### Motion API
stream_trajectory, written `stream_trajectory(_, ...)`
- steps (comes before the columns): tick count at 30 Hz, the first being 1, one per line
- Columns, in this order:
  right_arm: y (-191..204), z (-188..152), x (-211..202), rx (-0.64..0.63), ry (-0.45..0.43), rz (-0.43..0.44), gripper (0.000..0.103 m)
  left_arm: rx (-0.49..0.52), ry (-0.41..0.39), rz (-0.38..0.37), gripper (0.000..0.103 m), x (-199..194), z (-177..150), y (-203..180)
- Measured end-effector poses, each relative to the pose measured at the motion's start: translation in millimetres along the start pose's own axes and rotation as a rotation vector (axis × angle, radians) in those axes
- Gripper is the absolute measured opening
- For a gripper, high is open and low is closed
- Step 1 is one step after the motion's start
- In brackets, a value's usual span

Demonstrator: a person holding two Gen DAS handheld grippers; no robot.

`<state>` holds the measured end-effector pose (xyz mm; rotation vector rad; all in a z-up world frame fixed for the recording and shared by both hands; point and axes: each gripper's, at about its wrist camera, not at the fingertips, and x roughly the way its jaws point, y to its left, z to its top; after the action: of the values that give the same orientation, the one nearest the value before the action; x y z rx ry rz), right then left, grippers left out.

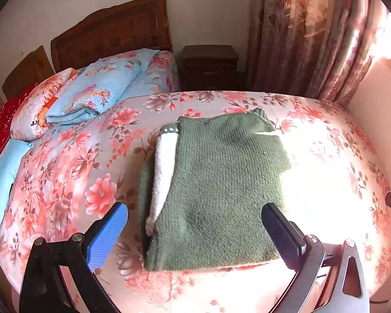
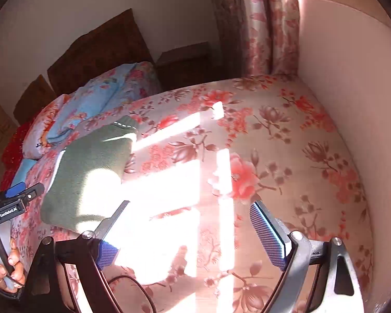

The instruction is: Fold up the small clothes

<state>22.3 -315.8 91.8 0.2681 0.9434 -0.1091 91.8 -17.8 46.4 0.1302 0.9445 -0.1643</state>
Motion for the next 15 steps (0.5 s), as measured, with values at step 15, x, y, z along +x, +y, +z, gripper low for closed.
stream_trajectory(15, 6, -42, -19, 0.038, 0.011, 0.025, 0.091, -0.041, 0.041, -0.029, 0.103, 7, -28, -5)
